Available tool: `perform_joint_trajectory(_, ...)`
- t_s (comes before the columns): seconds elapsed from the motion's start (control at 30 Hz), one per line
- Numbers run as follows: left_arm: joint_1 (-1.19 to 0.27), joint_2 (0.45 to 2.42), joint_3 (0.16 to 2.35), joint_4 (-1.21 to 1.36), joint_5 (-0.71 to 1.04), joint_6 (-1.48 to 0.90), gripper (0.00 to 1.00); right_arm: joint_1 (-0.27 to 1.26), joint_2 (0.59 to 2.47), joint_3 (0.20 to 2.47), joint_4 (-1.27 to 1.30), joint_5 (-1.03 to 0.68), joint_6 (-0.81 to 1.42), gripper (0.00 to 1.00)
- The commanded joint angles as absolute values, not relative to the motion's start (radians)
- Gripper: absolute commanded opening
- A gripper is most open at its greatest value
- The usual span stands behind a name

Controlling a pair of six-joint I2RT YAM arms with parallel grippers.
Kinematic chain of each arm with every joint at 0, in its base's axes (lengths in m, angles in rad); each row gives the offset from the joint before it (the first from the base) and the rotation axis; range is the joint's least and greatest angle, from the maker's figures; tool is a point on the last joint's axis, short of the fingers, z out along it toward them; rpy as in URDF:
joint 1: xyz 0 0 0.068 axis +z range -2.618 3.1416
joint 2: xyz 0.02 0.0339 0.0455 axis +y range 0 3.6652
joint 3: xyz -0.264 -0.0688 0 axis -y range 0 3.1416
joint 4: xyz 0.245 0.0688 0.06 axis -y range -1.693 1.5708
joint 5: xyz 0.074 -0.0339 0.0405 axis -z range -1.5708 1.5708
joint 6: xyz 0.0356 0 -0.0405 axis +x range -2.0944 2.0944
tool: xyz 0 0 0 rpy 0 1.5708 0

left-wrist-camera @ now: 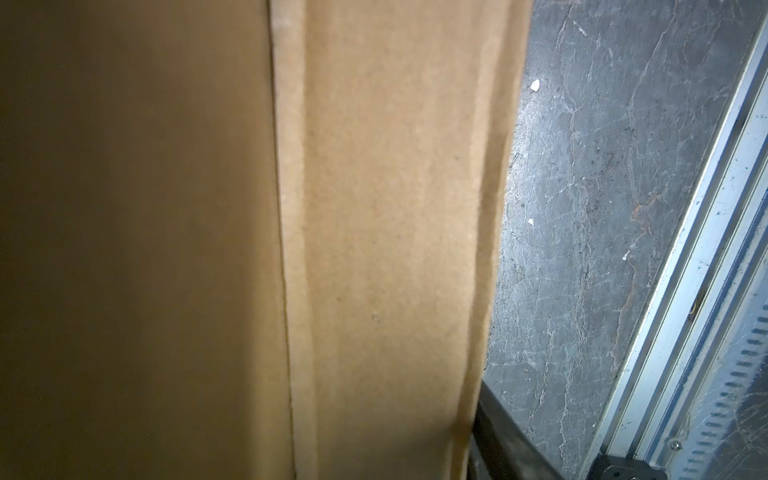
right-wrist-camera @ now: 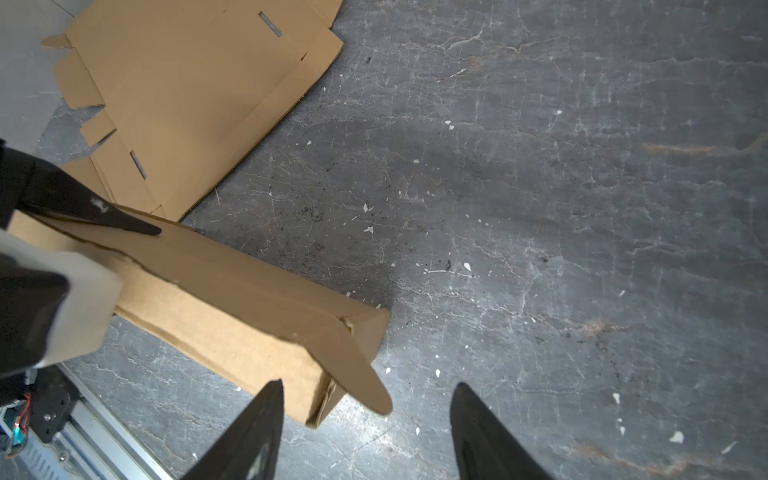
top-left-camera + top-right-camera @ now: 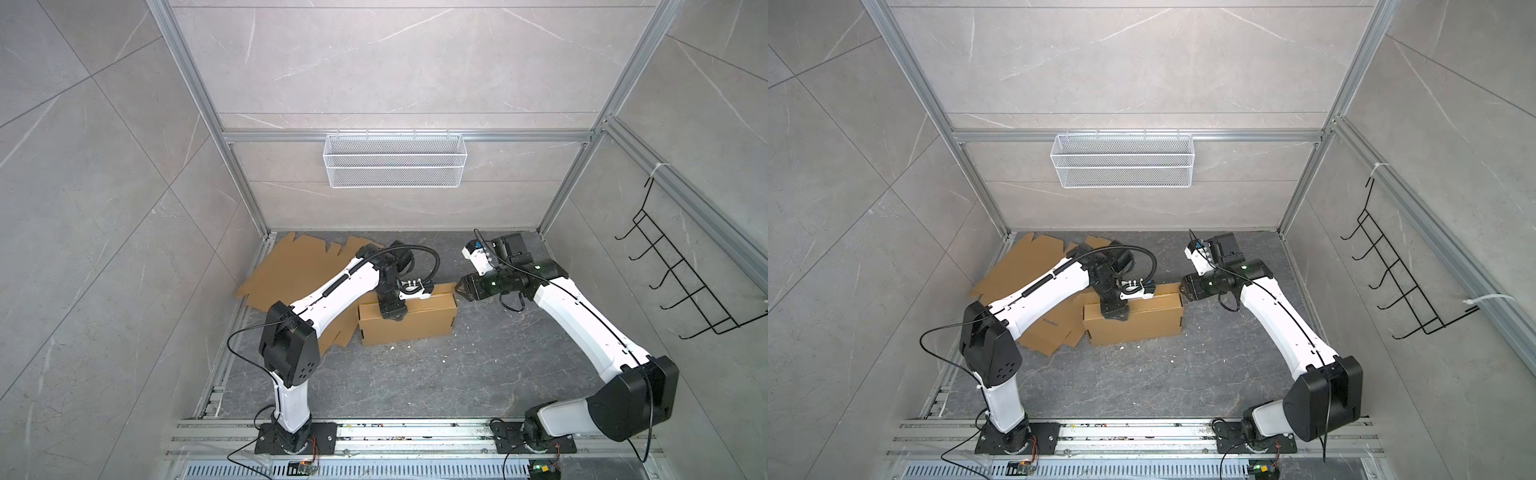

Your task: Fold the paper box

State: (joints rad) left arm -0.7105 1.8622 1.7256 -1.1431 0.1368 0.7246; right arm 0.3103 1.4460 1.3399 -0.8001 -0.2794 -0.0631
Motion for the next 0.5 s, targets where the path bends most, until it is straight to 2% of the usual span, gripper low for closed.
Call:
perform_joint_trajectory(0.0,-0.707,1.870,1.712,-1.113,0.128,0.745,0.54,0.328,1.472,1.381,-0.857,-0.273,-0.097,0.56)
perform_joint_trajectory(0.33,-0.706,1.875,1.712,-1.105,0.131,0.744,0.54,0.347,1.465,1.378,-0.875,-0.300,-0.066,0.28)
perform_joint_trajectory(0.47,-0.706,1.875,1.712,-1.104,0.130,0.746,0.54,0.364,1.456,1.369,-0.870,-0.302,-0.036,0.22)
